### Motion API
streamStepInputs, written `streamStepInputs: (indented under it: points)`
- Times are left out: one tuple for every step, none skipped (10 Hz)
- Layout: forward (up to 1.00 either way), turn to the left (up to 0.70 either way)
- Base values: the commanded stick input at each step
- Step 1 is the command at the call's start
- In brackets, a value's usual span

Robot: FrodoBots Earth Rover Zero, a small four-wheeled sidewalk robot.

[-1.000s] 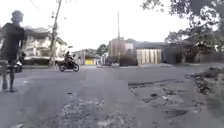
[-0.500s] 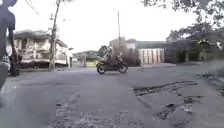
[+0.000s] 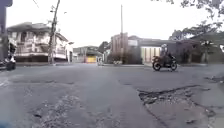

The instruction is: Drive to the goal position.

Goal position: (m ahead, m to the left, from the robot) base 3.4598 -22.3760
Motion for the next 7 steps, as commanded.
streamStepInputs:
  points:
    - [1.00, 0.00]
    - [1.00, 0.00]
    - [1.00, 0.00]
    - [1.00, 0.00]
    - [1.00, 0.00]
    - [1.00, 0.00]
    - [1.00, 0.00]
